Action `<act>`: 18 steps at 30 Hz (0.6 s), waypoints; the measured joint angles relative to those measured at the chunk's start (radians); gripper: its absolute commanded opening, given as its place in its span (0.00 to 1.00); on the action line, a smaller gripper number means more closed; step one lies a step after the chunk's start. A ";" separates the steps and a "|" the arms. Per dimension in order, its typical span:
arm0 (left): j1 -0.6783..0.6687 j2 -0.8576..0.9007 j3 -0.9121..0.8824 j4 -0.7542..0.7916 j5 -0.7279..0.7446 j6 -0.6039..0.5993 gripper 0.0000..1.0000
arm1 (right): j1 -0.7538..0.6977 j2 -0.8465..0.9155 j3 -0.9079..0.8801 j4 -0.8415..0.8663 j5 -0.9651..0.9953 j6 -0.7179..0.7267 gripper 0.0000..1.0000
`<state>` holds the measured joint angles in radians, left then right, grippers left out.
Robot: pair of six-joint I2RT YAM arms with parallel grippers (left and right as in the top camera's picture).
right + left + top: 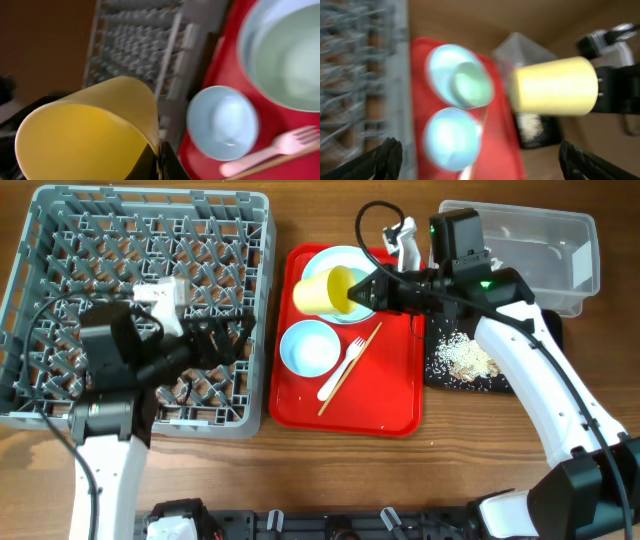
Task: Sort waste into correct bins and load items into the dishwasher rack
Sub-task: 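Grasp the yellow cup with the right gripper and lift it, then hand the yellow cup from the right gripper to the left gripper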
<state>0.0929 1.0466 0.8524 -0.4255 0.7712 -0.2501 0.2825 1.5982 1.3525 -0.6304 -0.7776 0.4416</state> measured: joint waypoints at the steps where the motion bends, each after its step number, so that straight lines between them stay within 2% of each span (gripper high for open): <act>1: 0.000 0.019 -0.001 0.034 0.050 -0.006 1.00 | 0.000 0.000 0.000 0.010 -0.046 0.001 0.04; 10: 0.000 0.135 0.000 0.305 0.479 -0.026 1.00 | 0.001 0.000 0.000 0.108 -0.328 0.064 0.04; 18: -0.001 0.145 0.000 0.449 0.619 -0.068 1.00 | 0.001 0.000 0.000 0.116 -0.434 0.126 0.04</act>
<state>0.0921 1.1915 0.8528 0.0231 1.3903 -0.3183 0.2832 1.5986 1.3525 -0.5148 -1.2118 0.5674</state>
